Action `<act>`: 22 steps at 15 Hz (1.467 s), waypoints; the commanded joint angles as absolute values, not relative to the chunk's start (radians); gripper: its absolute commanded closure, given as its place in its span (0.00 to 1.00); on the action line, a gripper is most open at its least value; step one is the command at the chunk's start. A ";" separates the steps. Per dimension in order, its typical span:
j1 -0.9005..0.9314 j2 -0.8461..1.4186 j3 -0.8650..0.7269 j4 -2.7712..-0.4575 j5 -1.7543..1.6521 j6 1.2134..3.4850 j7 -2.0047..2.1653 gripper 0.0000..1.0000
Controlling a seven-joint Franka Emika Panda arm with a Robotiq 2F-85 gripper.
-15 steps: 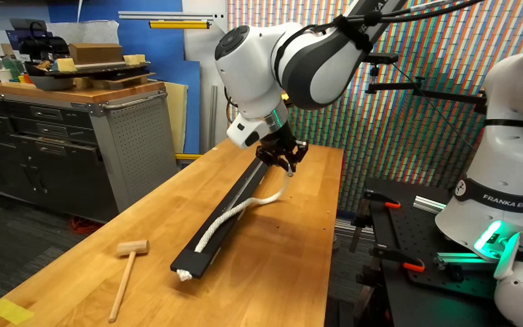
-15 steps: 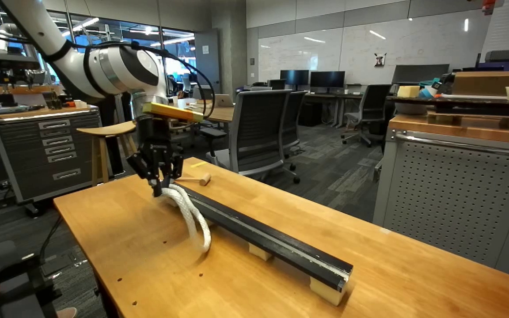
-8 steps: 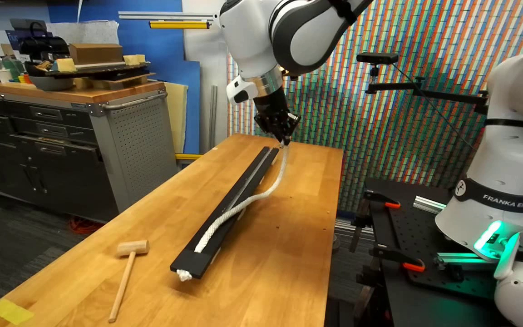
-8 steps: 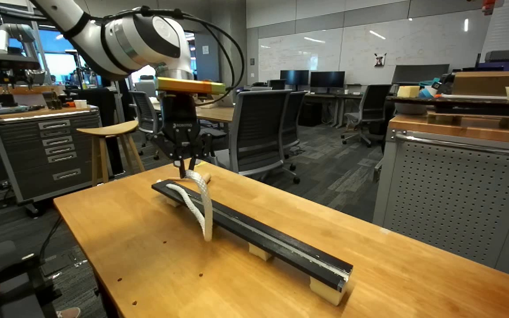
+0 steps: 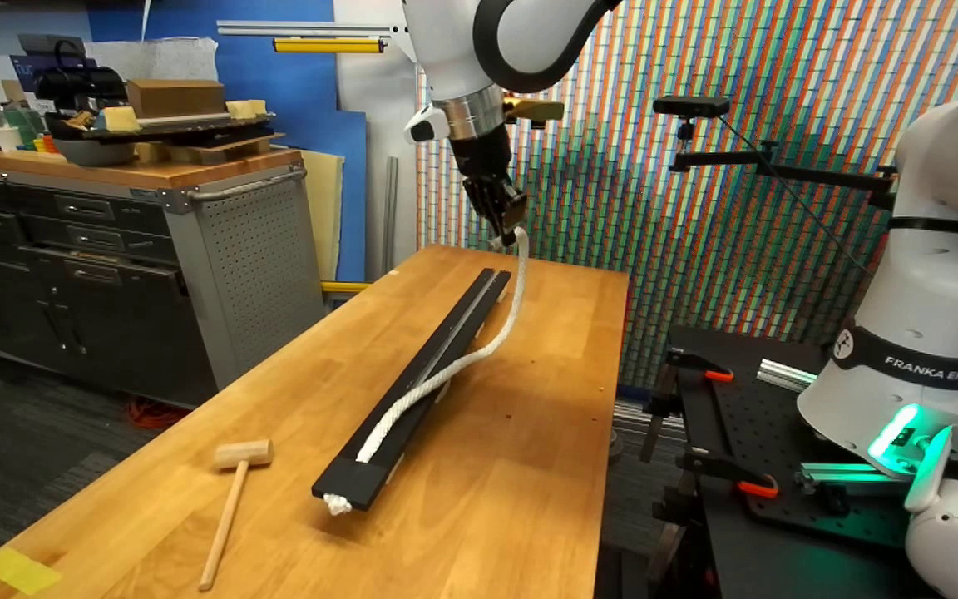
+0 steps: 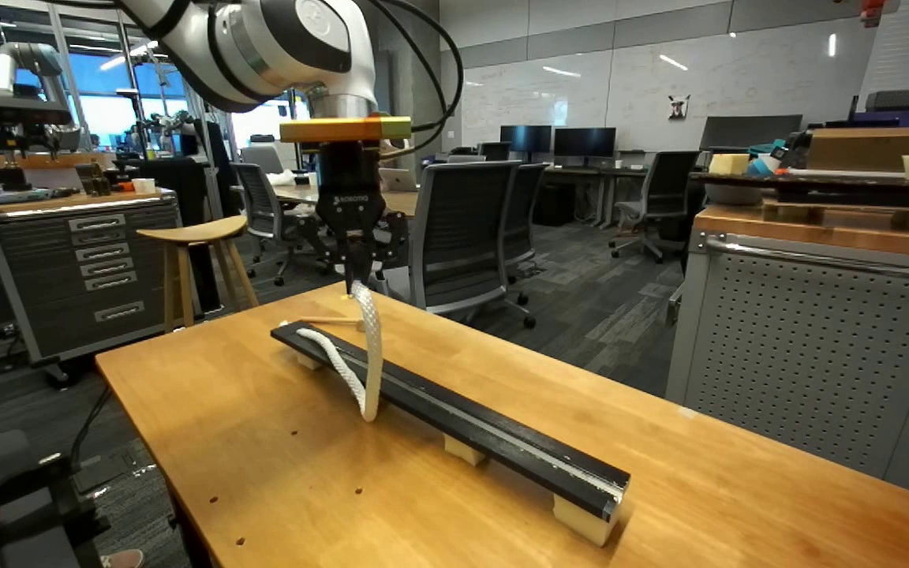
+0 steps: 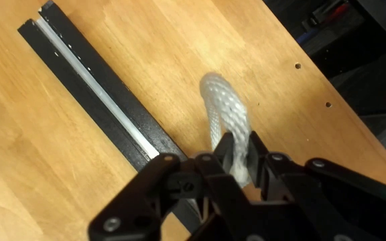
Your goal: Stretch out the white rope and fit it in the middle space
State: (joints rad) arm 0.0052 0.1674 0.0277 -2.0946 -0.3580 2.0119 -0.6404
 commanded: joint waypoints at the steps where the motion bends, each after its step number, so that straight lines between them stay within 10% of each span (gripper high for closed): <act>1: -0.011 0.184 0.012 -2.045 -0.313 2.035 -0.513 0.95; 21: -0.084 0.226 -0.159 -2.035 -0.298 2.174 0.285 0.96; 22: -0.088 0.237 -0.154 -2.043 -0.317 2.152 0.212 0.85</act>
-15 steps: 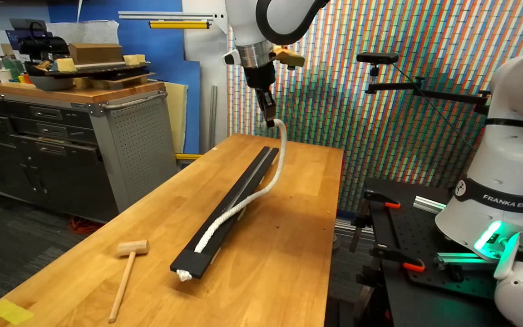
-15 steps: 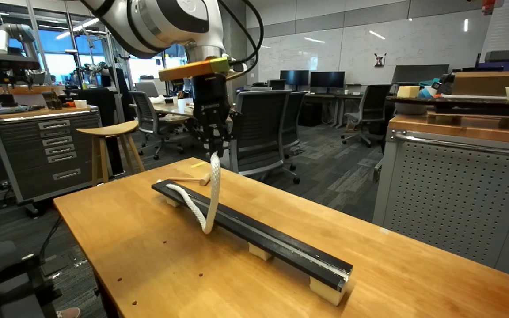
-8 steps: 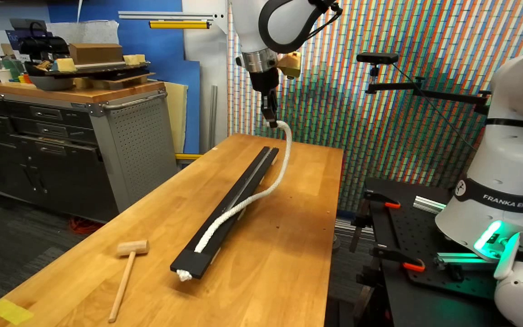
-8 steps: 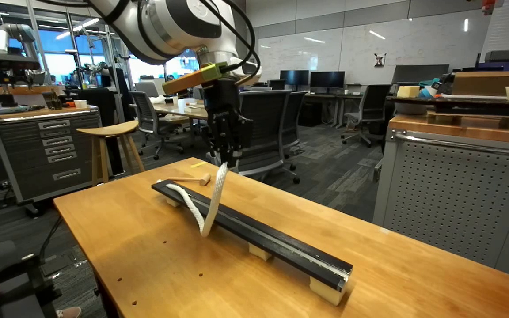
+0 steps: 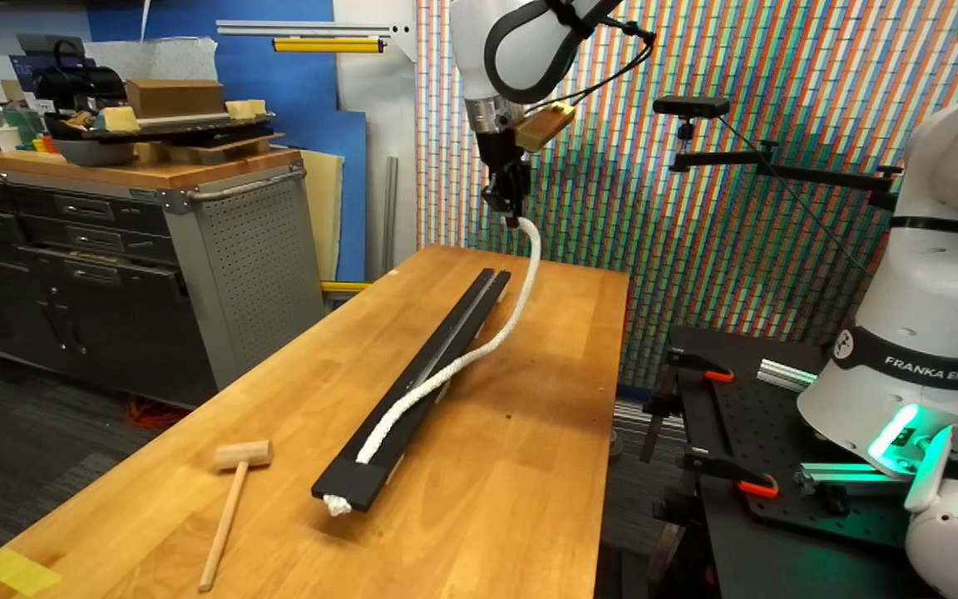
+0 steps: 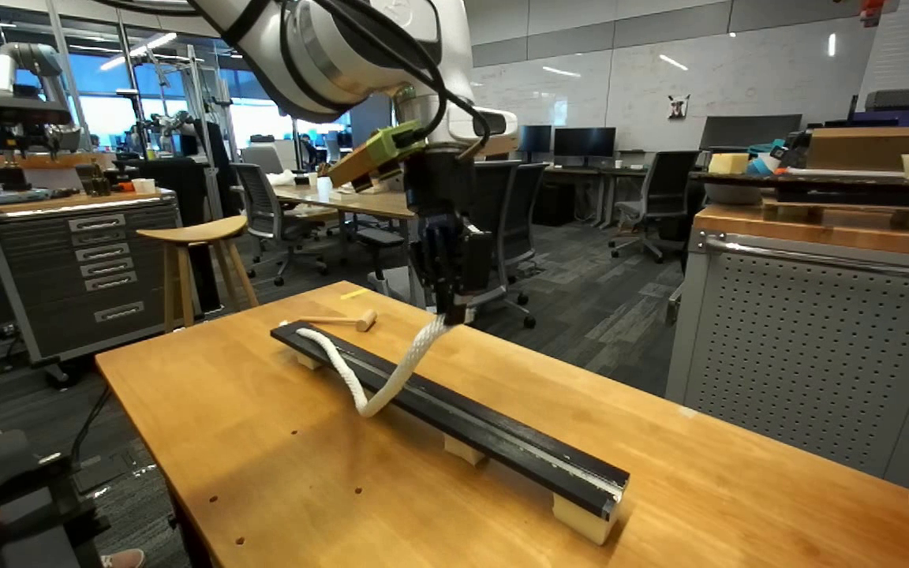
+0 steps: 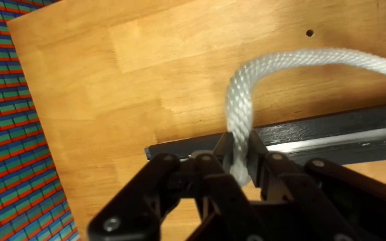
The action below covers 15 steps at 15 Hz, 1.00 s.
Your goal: Stretch out the white rope and fit it in the middle space
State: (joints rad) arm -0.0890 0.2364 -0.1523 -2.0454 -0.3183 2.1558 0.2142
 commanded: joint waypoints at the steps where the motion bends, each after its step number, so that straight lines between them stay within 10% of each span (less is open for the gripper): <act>1: -0.088 0.236 -0.157 -2.044 -0.317 2.164 0.239 0.85; 15: -0.109 0.374 -0.175 -1.912 -0.180 2.112 0.336 0.96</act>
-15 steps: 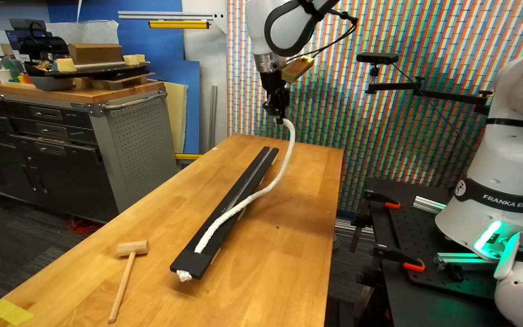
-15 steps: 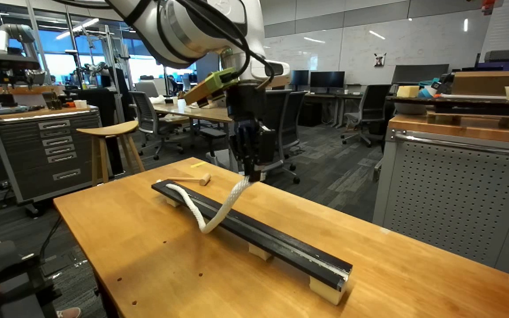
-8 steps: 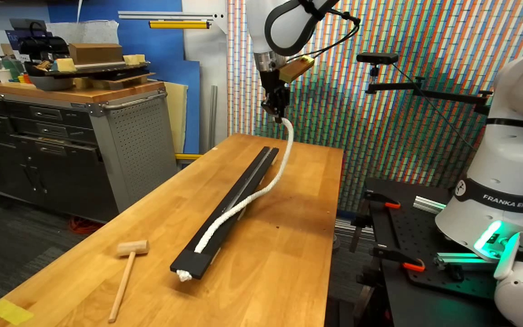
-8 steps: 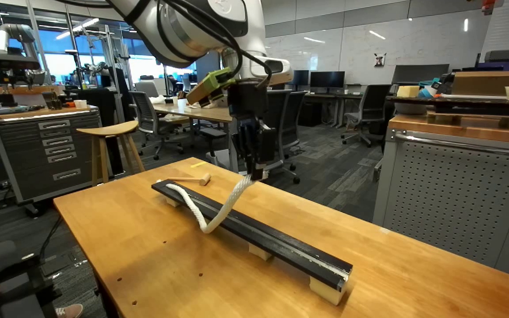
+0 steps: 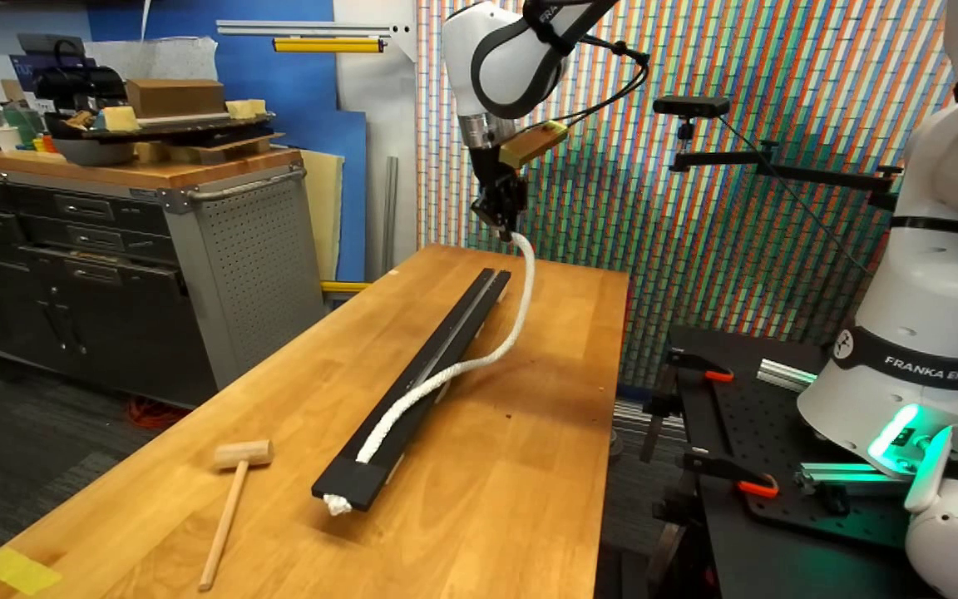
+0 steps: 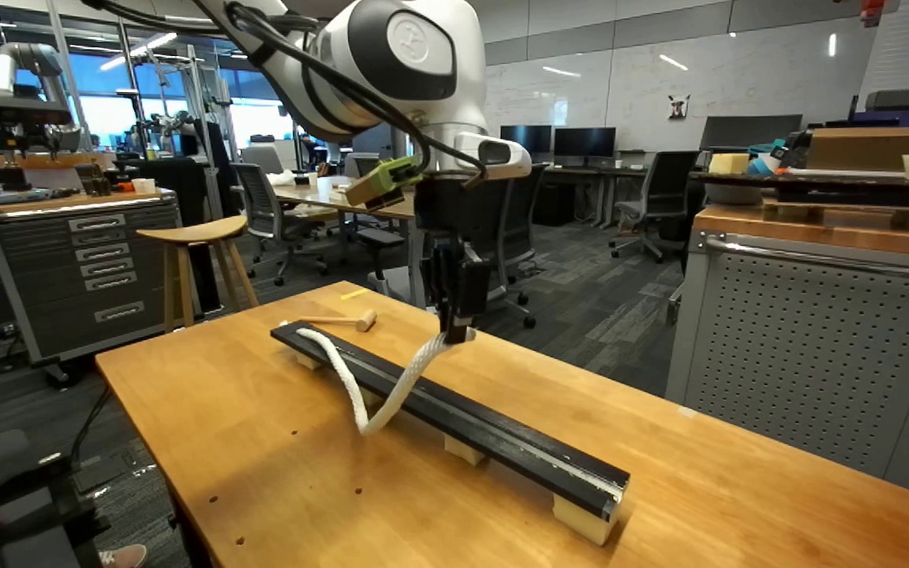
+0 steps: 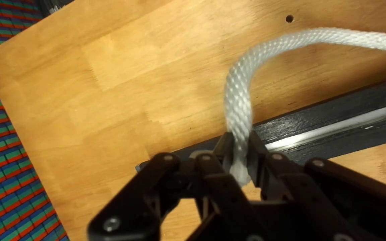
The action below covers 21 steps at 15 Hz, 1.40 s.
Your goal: Stretch out the white rope and fit it in the middle space
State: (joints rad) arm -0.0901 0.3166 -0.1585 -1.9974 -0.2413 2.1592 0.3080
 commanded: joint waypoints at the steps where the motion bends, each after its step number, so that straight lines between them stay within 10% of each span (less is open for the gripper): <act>1: -0.117 0.391 -0.184 -1.892 -0.159 2.103 0.346 0.96; 21: -0.204 0.777 -0.242 -1.363 0.024 1.826 0.526 0.96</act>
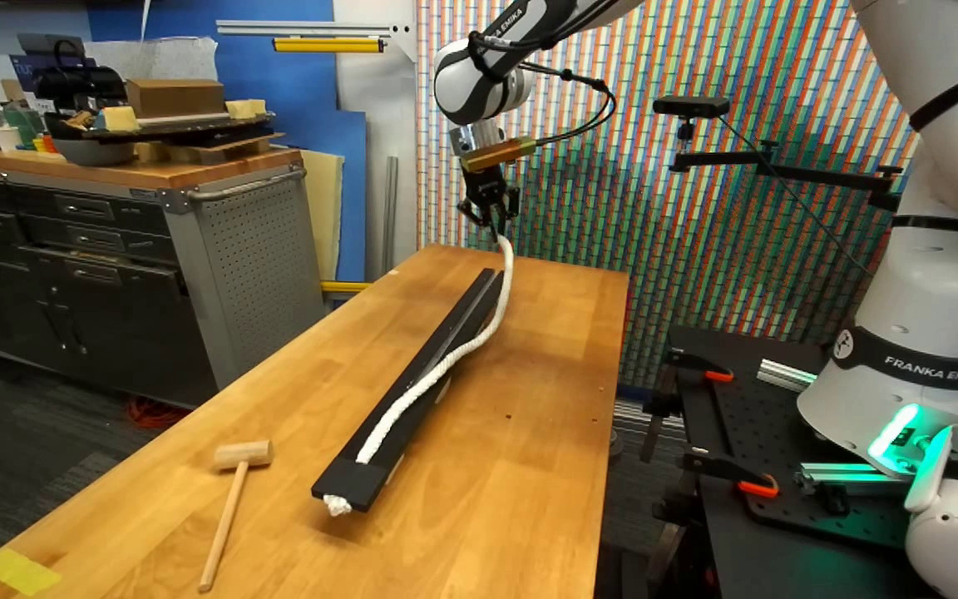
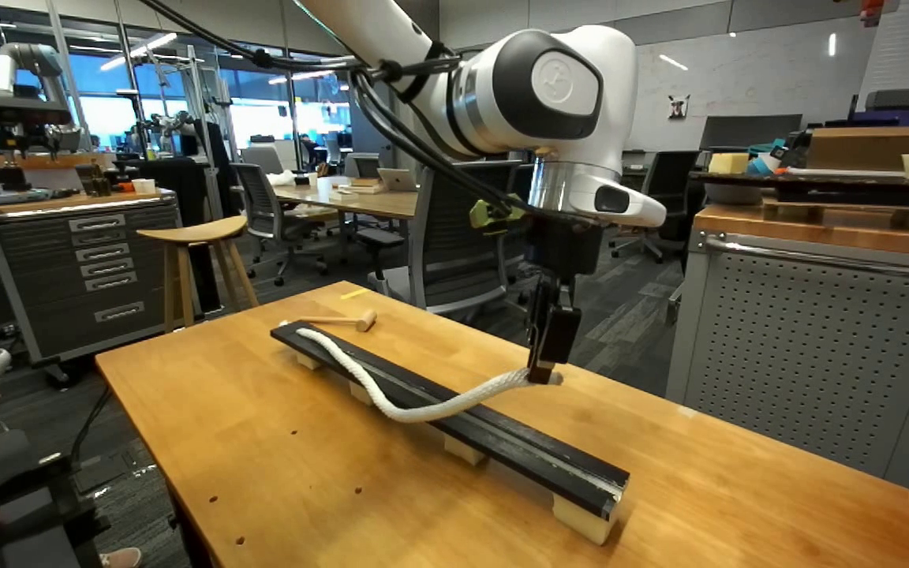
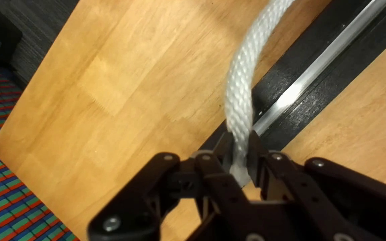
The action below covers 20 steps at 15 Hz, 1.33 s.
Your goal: Stretch out the white rope and fit it in the middle space
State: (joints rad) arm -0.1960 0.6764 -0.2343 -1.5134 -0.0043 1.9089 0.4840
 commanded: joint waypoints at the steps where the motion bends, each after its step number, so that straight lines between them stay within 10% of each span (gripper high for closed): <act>1: -0.206 0.799 -0.249 -1.338 0.025 1.813 0.549 0.96; 20: -0.317 0.891 -0.245 -1.205 0.195 1.779 0.781 0.96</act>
State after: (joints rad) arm -0.3061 0.8516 -0.2536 -1.2588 0.1678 1.7989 0.7503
